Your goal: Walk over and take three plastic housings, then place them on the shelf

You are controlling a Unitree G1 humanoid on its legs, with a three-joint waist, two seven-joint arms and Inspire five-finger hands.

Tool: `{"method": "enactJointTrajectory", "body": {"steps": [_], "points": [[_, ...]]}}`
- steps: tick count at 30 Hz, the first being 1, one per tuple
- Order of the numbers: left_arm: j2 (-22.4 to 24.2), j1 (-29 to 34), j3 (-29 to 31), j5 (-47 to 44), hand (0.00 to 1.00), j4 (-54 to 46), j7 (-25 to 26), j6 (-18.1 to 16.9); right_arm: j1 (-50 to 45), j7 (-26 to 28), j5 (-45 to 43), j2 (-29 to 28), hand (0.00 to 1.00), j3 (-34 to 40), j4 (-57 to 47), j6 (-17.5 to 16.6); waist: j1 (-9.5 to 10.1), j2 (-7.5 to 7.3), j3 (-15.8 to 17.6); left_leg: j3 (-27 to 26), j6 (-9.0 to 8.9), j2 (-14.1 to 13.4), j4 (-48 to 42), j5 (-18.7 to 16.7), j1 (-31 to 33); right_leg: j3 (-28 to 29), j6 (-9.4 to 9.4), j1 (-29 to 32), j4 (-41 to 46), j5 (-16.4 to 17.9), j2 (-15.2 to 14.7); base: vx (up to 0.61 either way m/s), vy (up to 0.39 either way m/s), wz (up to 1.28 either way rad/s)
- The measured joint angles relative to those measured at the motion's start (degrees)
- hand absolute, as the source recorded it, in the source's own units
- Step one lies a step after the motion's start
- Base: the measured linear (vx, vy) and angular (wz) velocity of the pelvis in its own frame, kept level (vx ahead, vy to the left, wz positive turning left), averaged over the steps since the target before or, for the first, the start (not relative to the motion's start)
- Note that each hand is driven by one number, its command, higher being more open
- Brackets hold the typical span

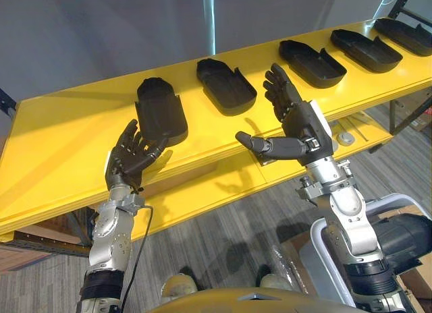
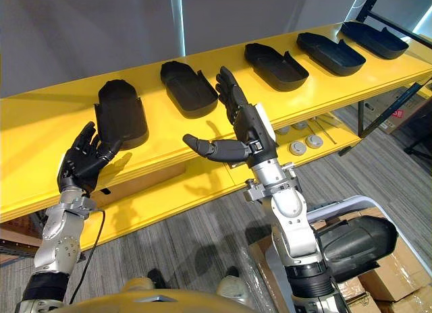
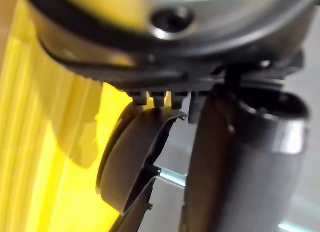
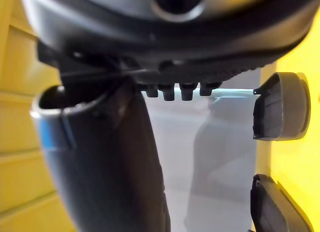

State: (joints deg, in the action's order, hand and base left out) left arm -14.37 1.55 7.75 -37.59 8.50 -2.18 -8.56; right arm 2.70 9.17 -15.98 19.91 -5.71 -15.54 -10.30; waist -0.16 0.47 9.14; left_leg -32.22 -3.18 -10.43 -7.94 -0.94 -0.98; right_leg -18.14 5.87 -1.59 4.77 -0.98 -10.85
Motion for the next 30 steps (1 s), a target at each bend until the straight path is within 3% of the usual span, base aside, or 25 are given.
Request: {"method": "enactJointTrajectory", "body": {"steps": [7,12,16,20,24,30], "points": [[2.3,0.1,3.4,8.8,1.0,-1.2,13.1,-0.6,-0.1,9.1,-4.9,-0.1,1.0,-5.8,0.0,6.3,0.07,-0.1,0.2,1.9,0.0,0.0,-0.3,0.0,0.7,-1.7,-0.02,-0.7,-0.3,0.0,0.0,-0.01,0.002,0.12],[7.0,4.3,5.6,11.5,1.0,-17.4,20.5,-2.5,-0.8,9.7,-4.5,-3.0,1.0,-11.9,0.0,8.0,2.83,-0.16,2.6,5.6,0.24,-0.1,-2.3,-0.2,3.4,-5.2,-0.25,-1.5,-0.4,0.3,0.0,-0.02,-0.005,0.34],[9.1,9.9,5.6,11.5,1.0,-26.4,21.1,-3.7,-0.9,9.5,-3.1,-4.6,1.0,-14.7,0.0,9.6,4.75,-0.21,3.2,7.6,0.36,0.0,-3.4,-0.4,4.7,-7.0,-0.3,-1.6,-0.1,0.8,-0.1,0.0,-0.005,0.26],[10.7,13.5,5.3,11.5,1.0,-29.4,20.4,-3.7,-1.4,9.2,-2.2,-4.8,1.0,-17.1,1.7,10.1,5.38,-0.18,3.6,9.7,0.47,0.2,-4.0,-0.4,5.8,-9.0,-0.36,-2.2,0.2,1.4,-0.1,0.01,-0.01,0.25],[11.9,15.9,4.0,11.4,1.0,-31.4,18.5,-3.7,-1.6,6.1,1.7,-5.2,1.0,-17.3,3.3,10.0,6.47,0.2,4.9,10.8,0.64,0.5,-3.8,0.1,6.5,-10.1,-0.55,-2.4,0.3,1.6,-0.2,0.0,-0.002,0.14],[12.5,18.6,3.4,11.4,1.0,-33.9,16.5,-3.7,-0.8,1.1,5.6,-6.6,1.0,-17.3,4.6,9.9,6.58,0.4,5.5,11.7,0.86,1.1,-3.6,0.2,6.6,-11.0,-0.19,-2.3,2.2,2.7,-1.2,0.0,0.002,0.1]]}}
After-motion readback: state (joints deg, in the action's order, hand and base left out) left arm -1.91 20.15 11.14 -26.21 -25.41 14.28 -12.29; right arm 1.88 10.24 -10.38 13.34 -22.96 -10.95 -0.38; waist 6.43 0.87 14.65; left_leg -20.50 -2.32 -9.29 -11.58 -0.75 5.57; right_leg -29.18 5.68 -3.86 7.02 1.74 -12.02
